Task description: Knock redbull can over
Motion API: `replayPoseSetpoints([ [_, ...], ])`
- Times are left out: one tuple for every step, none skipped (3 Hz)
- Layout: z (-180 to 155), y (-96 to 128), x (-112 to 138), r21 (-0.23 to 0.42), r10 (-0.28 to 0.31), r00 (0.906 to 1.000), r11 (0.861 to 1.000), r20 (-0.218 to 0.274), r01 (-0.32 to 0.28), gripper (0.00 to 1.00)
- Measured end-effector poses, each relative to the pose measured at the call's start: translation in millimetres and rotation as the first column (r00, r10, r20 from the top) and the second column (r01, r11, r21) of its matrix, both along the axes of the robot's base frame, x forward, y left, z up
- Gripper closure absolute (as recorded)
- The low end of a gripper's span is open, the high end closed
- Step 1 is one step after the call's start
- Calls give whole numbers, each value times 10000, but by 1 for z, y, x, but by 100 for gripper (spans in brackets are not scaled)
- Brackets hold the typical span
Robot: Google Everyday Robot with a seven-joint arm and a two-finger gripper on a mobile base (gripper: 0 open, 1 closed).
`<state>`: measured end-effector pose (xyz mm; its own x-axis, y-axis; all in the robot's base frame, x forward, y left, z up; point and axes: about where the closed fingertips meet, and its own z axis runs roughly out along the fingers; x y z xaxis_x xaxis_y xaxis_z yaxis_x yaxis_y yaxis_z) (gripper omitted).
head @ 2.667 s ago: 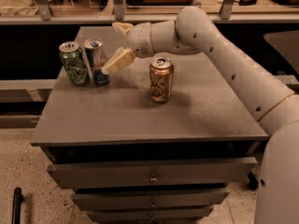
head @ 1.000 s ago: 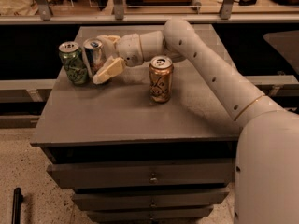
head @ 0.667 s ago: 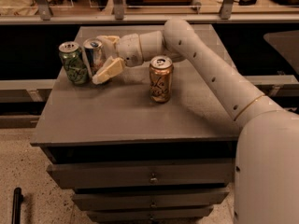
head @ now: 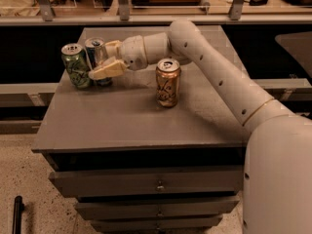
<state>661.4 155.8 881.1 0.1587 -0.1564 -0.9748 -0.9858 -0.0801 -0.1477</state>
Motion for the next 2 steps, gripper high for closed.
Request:
replayPoseSetpoints([
  [0,3,-1,3,53,10000,10000,-8,-53,59],
  [0,6,-3,5,107,9999,9999,-16,-107,82],
])
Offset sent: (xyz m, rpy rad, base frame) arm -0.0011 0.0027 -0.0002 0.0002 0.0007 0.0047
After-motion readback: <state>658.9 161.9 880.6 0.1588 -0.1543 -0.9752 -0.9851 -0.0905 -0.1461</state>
